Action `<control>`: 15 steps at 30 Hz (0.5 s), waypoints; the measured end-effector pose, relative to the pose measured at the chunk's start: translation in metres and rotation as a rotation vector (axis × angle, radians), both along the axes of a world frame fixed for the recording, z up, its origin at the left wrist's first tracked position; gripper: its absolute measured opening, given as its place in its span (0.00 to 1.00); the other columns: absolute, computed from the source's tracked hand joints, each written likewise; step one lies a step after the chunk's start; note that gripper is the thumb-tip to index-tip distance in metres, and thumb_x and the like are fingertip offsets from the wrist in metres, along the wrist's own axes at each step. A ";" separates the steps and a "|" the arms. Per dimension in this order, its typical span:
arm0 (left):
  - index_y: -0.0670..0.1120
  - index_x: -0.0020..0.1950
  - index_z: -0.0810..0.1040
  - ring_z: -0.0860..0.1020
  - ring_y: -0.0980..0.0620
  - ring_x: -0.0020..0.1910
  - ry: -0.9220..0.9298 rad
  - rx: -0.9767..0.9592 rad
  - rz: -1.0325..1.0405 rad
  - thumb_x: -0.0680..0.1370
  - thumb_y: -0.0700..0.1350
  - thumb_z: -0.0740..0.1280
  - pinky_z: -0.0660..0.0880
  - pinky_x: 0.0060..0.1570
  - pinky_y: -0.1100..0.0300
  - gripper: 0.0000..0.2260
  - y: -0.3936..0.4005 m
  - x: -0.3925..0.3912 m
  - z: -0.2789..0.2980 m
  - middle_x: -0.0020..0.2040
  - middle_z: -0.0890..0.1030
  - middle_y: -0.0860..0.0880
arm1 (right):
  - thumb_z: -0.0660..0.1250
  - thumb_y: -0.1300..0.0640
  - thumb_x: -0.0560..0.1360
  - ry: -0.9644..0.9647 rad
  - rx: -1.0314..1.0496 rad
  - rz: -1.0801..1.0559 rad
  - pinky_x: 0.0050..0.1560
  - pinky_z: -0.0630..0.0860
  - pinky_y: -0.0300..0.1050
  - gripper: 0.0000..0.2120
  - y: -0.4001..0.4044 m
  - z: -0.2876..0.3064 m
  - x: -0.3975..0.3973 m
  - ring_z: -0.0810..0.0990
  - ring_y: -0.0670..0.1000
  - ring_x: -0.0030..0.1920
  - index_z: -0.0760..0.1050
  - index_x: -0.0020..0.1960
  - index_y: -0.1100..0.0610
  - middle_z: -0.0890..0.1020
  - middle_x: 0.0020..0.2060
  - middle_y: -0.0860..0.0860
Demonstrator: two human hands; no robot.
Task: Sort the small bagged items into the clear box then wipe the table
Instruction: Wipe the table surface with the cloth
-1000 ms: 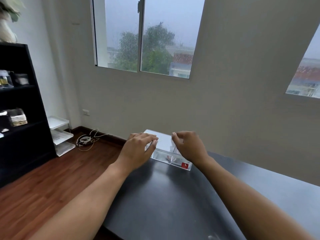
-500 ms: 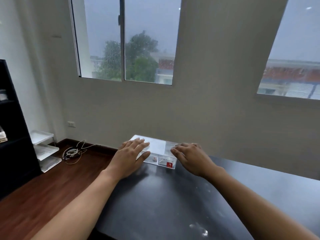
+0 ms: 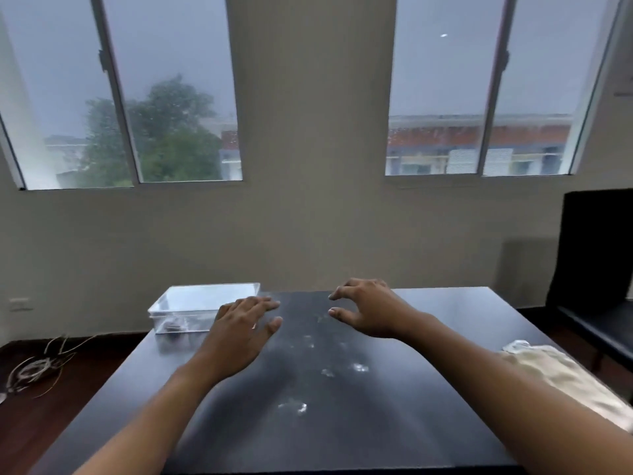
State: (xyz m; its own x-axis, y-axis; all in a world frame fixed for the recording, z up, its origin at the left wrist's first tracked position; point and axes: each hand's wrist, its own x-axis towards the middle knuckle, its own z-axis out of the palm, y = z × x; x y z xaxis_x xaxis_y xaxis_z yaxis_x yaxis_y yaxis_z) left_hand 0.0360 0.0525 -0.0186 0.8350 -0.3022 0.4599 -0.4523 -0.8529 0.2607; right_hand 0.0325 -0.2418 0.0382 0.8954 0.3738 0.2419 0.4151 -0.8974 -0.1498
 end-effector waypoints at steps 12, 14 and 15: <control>0.58 0.71 0.76 0.71 0.53 0.73 0.145 0.207 -0.359 0.82 0.64 0.59 0.63 0.73 0.50 0.21 -0.186 -0.032 0.023 0.71 0.76 0.55 | 0.67 0.38 0.78 0.110 0.083 -0.455 0.71 0.68 0.52 0.21 -0.168 0.006 -0.085 0.72 0.51 0.72 0.77 0.68 0.44 0.77 0.69 0.48; 0.57 0.73 0.75 0.71 0.51 0.73 0.162 0.233 -0.399 0.82 0.63 0.60 0.62 0.73 0.49 0.22 -0.216 -0.040 0.027 0.73 0.76 0.53 | 0.67 0.38 0.77 0.172 0.110 -0.539 0.72 0.69 0.52 0.24 -0.190 0.003 -0.097 0.72 0.52 0.72 0.75 0.71 0.45 0.75 0.72 0.49; 0.56 0.74 0.75 0.71 0.50 0.74 0.174 0.248 -0.412 0.83 0.63 0.61 0.62 0.73 0.49 0.22 -0.231 -0.044 0.029 0.73 0.75 0.52 | 0.68 0.37 0.77 0.208 0.113 -0.581 0.72 0.68 0.52 0.27 -0.200 0.001 -0.102 0.72 0.53 0.72 0.73 0.73 0.45 0.73 0.73 0.51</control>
